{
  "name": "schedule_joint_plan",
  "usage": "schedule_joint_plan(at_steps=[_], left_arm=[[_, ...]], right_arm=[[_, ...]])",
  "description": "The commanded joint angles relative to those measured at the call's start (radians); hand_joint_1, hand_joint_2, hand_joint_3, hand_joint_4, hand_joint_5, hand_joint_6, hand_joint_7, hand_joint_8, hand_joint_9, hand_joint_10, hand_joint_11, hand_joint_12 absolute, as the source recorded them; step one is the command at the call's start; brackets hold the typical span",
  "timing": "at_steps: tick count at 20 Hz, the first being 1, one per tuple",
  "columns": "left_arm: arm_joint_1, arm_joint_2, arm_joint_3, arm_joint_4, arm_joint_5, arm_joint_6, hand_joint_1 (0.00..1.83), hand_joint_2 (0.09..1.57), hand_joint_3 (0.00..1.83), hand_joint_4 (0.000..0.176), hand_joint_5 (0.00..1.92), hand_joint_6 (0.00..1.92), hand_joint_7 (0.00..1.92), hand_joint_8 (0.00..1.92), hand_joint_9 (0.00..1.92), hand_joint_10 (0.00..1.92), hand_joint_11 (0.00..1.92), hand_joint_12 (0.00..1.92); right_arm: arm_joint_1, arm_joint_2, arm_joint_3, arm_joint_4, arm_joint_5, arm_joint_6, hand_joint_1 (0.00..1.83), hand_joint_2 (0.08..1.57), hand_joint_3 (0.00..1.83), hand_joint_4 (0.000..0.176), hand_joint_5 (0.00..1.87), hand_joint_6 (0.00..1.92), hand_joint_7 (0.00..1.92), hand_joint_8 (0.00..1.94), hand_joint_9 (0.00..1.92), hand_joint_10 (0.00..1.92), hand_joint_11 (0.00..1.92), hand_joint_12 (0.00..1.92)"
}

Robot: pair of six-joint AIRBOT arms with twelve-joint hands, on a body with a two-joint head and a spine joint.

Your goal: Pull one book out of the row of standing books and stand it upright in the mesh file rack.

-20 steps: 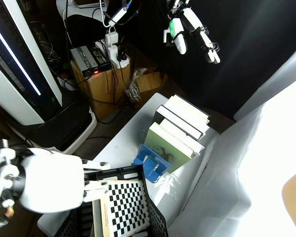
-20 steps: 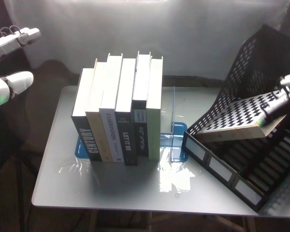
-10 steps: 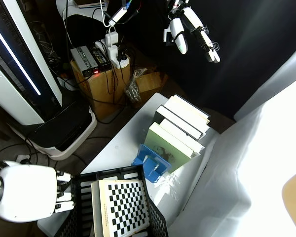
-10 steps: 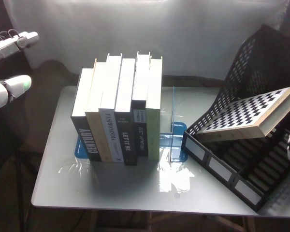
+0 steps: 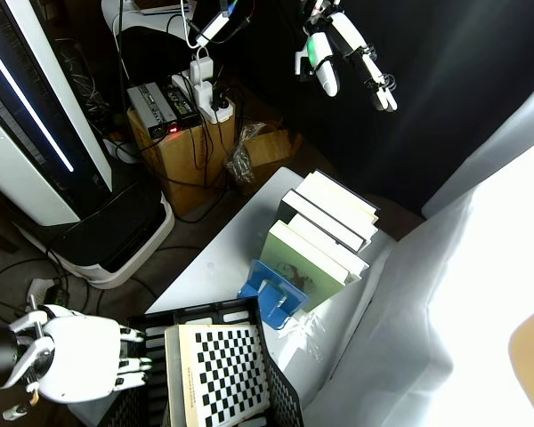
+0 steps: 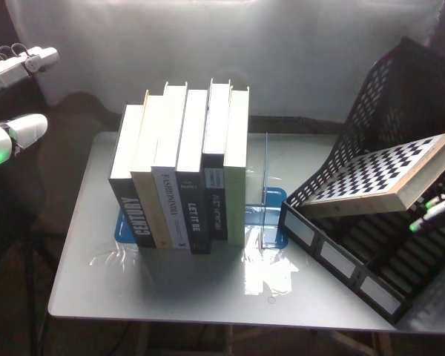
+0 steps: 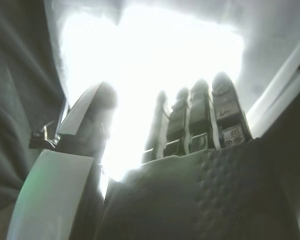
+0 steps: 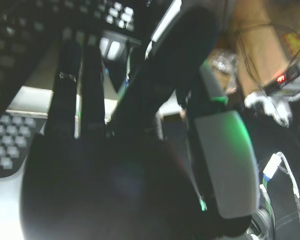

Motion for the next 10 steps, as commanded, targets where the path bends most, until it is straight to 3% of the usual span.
schedule_joint_plan(at_steps=[1,5,9,10], left_arm=[[-0.001,0.019,0.002,-0.035,-0.120,-0.006,0.75,1.48,0.00,0.000,0.13,0.00,0.01,0.00,0.00,0.00,0.00,0.00],[0.000,0.018,0.002,-0.037,-0.122,-0.006,0.71,1.49,0.00,0.002,0.12,0.00,0.00,0.00,0.00,0.00,0.00,0.00],[0.001,0.019,0.001,-0.038,-0.125,-0.006,0.69,1.49,0.00,0.010,0.12,0.00,0.00,0.00,0.00,0.00,0.00,0.00],[0.001,0.018,0.001,-0.038,-0.125,-0.006,0.69,1.49,0.00,0.004,0.12,0.00,0.00,0.00,0.00,0.00,0.00,0.00]], right_arm=[[0.012,0.011,0.007,0.030,-0.011,0.003,0.68,1.34,0.00,0.000,0.08,0.00,0.02,0.00,0.01,0.00,0.00,0.23],[0.023,-0.001,0.019,0.043,-0.028,0.001,0.65,1.38,0.01,0.000,0.03,0.00,0.00,0.00,0.00,0.00,0.00,0.31],[0.033,-0.027,0.036,0.045,-0.040,-0.008,0.64,1.37,0.00,0.000,0.00,0.00,0.00,0.00,0.00,0.00,0.00,0.30],[0.037,-0.029,0.038,0.045,-0.041,-0.008,0.65,1.37,0.00,0.000,0.00,0.00,0.00,0.00,0.00,0.00,0.00,0.23]])
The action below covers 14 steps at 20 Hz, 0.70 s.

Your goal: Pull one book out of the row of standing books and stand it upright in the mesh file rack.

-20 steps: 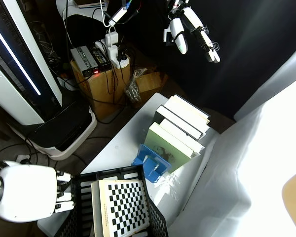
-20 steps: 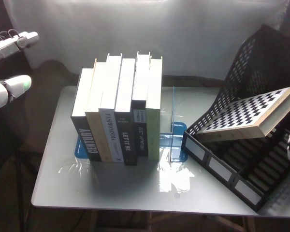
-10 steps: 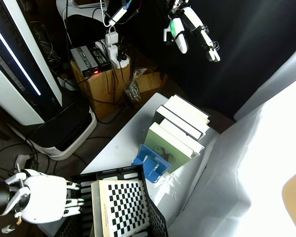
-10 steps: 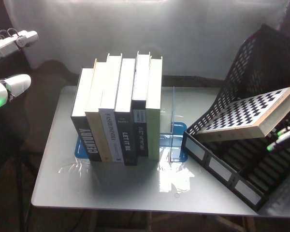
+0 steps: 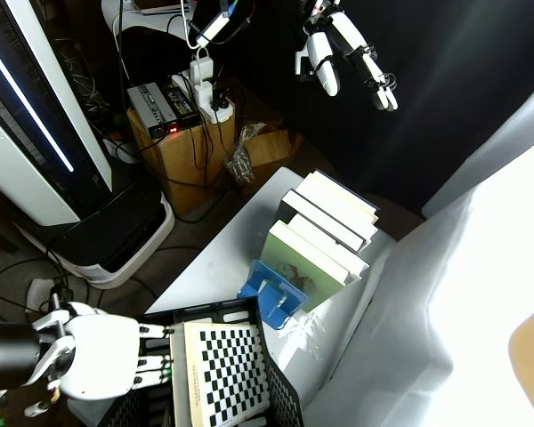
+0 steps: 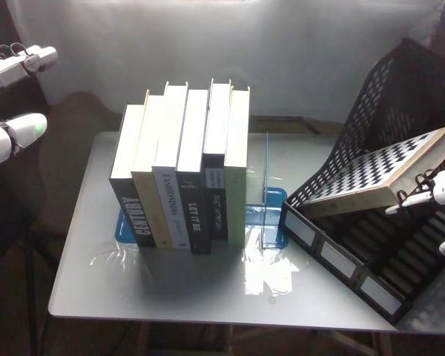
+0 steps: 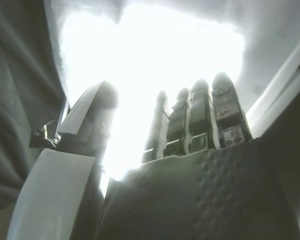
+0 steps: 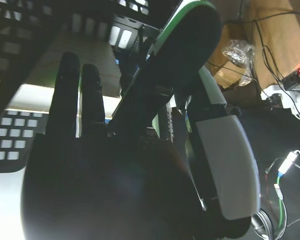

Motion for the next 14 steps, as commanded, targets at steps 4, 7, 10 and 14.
schedule_joint_plan(at_steps=[4,7,10,14], left_arm=[[0.002,0.018,0.000,-0.038,-0.126,-0.006,0.69,1.49,0.00,0.014,0.11,0.01,0.00,0.00,0.00,0.00,0.00,0.00],[0.002,0.017,0.000,-0.039,-0.127,-0.006,0.67,1.49,0.00,0.022,0.11,0.00,0.00,0.00,0.00,0.00,0.00,0.00],[0.002,0.017,0.000,-0.039,-0.128,-0.006,0.65,1.50,0.00,0.026,0.10,0.00,0.00,0.00,0.00,0.00,0.00,0.00],[0.002,0.016,0.000,-0.040,-0.129,-0.006,0.62,1.50,0.00,0.036,0.10,0.00,0.00,0.00,0.00,0.00,0.00,0.00]], right_arm=[[0.038,0.013,0.012,0.037,-0.032,-0.031,0.65,1.36,0.00,0.000,0.00,0.00,0.00,0.00,0.00,0.00,0.00,0.00],[0.082,-0.005,0.029,0.037,-0.036,-0.065,0.61,1.35,0.00,0.000,0.00,0.00,0.00,0.00,0.00,0.00,0.00,0.00],[0.124,-0.031,0.059,0.037,-0.046,-0.101,0.53,1.32,0.01,0.000,0.04,0.01,0.00,0.00,0.01,0.00,0.01,0.26],[0.172,-0.096,0.141,0.028,-0.063,-0.110,0.58,1.37,0.01,0.000,0.00,0.00,0.00,0.00,0.00,0.00,0.00,0.00]])
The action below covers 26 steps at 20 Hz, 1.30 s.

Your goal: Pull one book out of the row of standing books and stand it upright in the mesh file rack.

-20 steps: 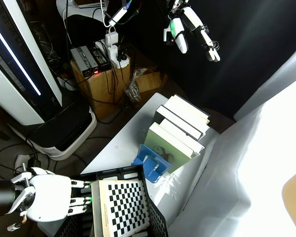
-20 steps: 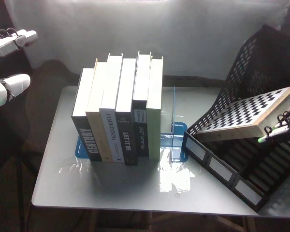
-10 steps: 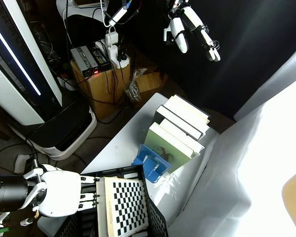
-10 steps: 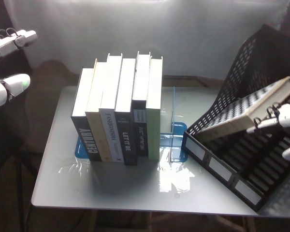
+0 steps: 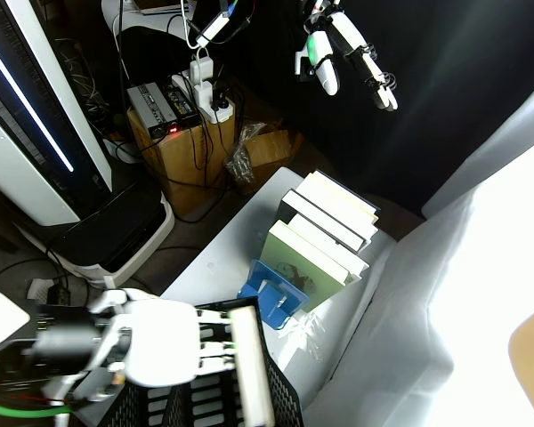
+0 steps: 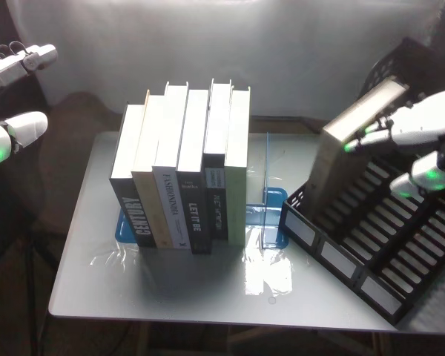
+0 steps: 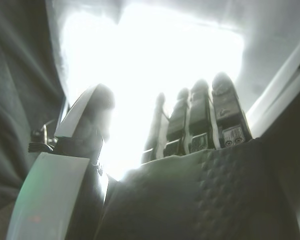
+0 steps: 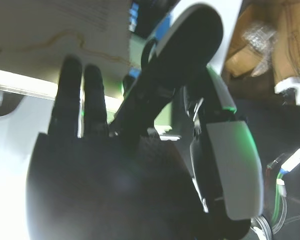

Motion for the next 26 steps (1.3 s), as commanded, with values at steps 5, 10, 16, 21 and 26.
schedule_joint_plan(at_steps=[5,10,16,21,26], left_arm=[[0.001,0.013,0.003,-0.038,-0.127,-0.006,0.58,1.51,0.00,0.031,0.11,0.01,0.00,0.00,0.00,0.00,0.00,0.00],[0.005,0.014,0.002,-0.044,-0.131,-0.006,0.61,1.50,0.00,0.021,0.12,0.01,0.01,0.00,0.00,0.00,0.00,0.00],[0.010,0.013,0.001,-0.049,-0.140,-0.006,0.62,1.50,0.00,0.026,0.12,0.00,0.00,0.00,0.00,0.00,0.00,0.00],[0.020,0.015,-0.003,-0.063,-0.147,-0.006,0.64,1.50,0.00,0.029,0.12,0.00,0.01,0.00,0.00,0.00,0.00,0.00],[0.023,0.016,-0.005,-0.063,-0.148,-0.006,0.66,1.49,0.00,0.024,0.12,0.00,0.01,0.00,0.00,0.00,0.00,0.00]], right_arm=[[0.024,-0.029,0.046,-0.027,-0.050,-0.001,0.61,1.38,0.01,0.000,0.05,0.01,0.00,0.00,0.00,0.00,0.03,0.03],[0.037,-0.043,0.065,-0.046,-0.053,0.000,0.57,1.37,0.00,0.000,0.04,0.00,0.00,0.00,0.00,0.00,0.00,0.09],[0.071,-0.049,0.068,-0.055,-0.054,0.000,0.59,1.37,0.00,0.000,0.00,0.00,0.00,0.00,0.00,0.00,0.01,0.01],[0.064,0.026,-0.016,-0.054,-0.048,-0.001,0.69,1.33,0.00,0.000,0.05,0.00,0.00,0.00,0.00,0.00,0.00,0.10],[0.069,0.112,-0.125,-0.018,-0.045,-0.002,0.70,1.37,0.02,0.000,0.04,0.01,0.00,0.00,0.00,0.00,0.02,0.01]])
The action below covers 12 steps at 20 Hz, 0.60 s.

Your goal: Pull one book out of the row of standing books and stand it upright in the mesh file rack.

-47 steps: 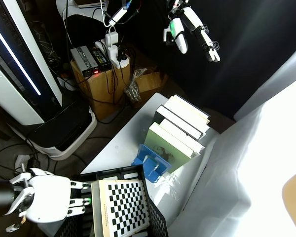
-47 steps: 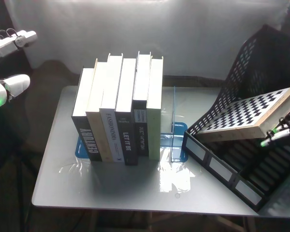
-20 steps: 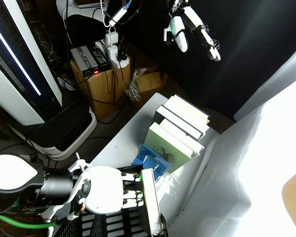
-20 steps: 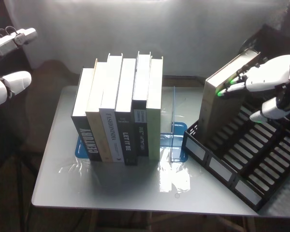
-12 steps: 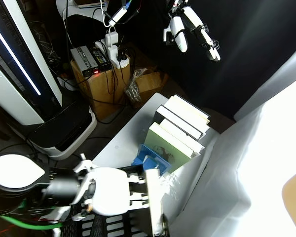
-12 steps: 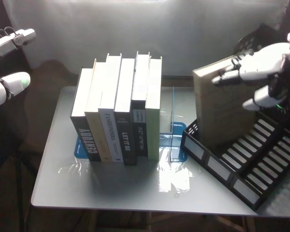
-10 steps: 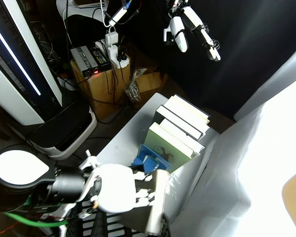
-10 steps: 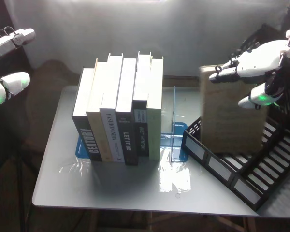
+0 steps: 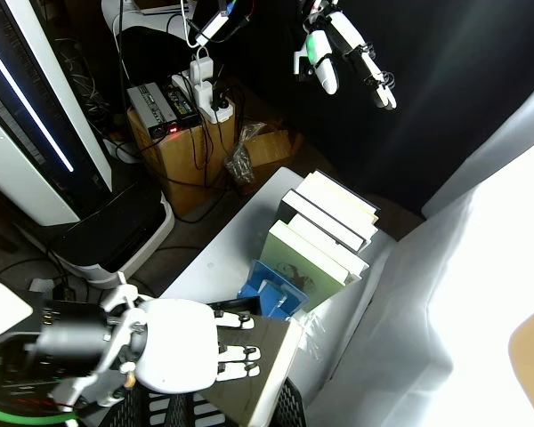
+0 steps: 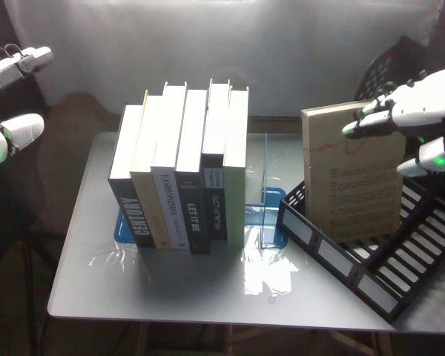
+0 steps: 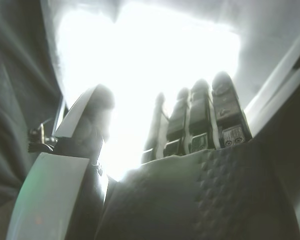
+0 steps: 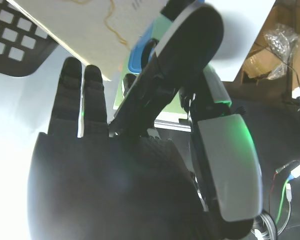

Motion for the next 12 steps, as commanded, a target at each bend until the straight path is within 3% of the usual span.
schedule_joint_plan(at_steps=[1,2,4,5,6,9,10,11,12], left_arm=[[-0.001,0.016,0.002,-0.033,-0.122,-0.006,0.66,1.49,0.00,0.030,0.12,0.00,0.00,0.00,0.00,0.00,0.00,0.00],[-0.001,0.016,0.001,-0.033,-0.124,-0.006,0.67,1.49,0.00,0.024,0.13,0.00,0.01,0.00,0.00,0.00,0.00,0.00],[0.001,0.018,-0.003,-0.033,-0.128,-0.006,0.60,1.50,0.00,0.028,0.11,0.00,0.00,0.00,0.00,0.00,0.00,0.00],[0.000,0.018,-0.005,-0.034,-0.132,-0.006,0.60,1.50,0.00,0.025,0.11,0.00,0.00,0.00,0.00,0.00,0.00,0.00],[0.000,0.018,-0.006,-0.035,-0.137,-0.006,0.58,1.50,0.00,0.033,0.09,0.00,0.00,0.00,0.00,0.00,0.00,0.00],[-0.019,0.012,-0.003,-0.010,-0.129,-0.006,0.45,1.52,0.01,0.064,0.02,0.00,0.00,0.00,0.00,0.00,0.00,0.00],[-0.040,0.007,0.000,0.020,-0.115,-0.006,0.40,1.53,0.01,0.082,0.00,0.00,0.00,0.00,0.00,0.00,0.00,0.00],[-0.055,0.004,0.001,0.043,-0.104,-0.006,0.31,1.53,0.01,0.096,0.00,0.00,0.00,0.00,0.00,0.00,0.00,0.00],[-0.079,-0.001,0.004,0.074,-0.088,-0.006,0.23,1.53,0.01,0.113,0.00,0.00,0.00,0.00,0.00,0.00,0.00,0.00]], right_arm=[[0.013,0.036,-0.014,0.062,-0.028,-0.041,0.67,1.38,0.01,0.000,0.03,0.00,0.00,0.00,0.00,0.00,0.01,0.01],[0.024,0.062,-0.044,0.073,-0.026,-0.054,0.62,1.37,0.01,0.000,0.01,0.00,0.00,0.00,0.00,0.00,0.00,0.00],[0.028,0.115,-0.099,0.347,-0.007,-0.302,0.56,1.36,0.01,0.000,0.00,0.00,0.00,0.00,0.00,0.00,0.00,0.00],[0.017,0.140,-0.120,0.547,0.044,-0.465,0.53,1.35,0.00,0.000,0.00,0.00,0.00,0.00,0.00,0.00,0.00,0.00],[0.000,0.156,-0.132,0.698,0.082,-0.556,0.50,1.34,0.00,0.000,0.00,0.00,0.00,0.00,0.00,0.00,0.00,0.00],[-0.058,0.185,-0.148,0.976,0.204,-0.679,0.31,1.33,0.00,0.000,0.00,0.00,0.00,0.00,0.00,0.00,0.00,0.00],[-0.080,0.196,-0.162,1.047,0.248,-0.711,0.30,1.32,0.00,0.008,0.00,0.00,0.00,0.00,0.00,0.00,0.00,0.00],[-0.089,0.201,-0.171,1.069,0.266,-0.722,0.27,1.33,0.00,0.031,0.00,0.00,0.00,0.00,0.00,0.00,0.00,0.00],[-0.098,0.209,-0.186,1.096,0.288,-0.743,0.27,1.33,0.00,0.025,0.00,0.00,0.00,0.00,0.00,0.00,0.00,0.00]])
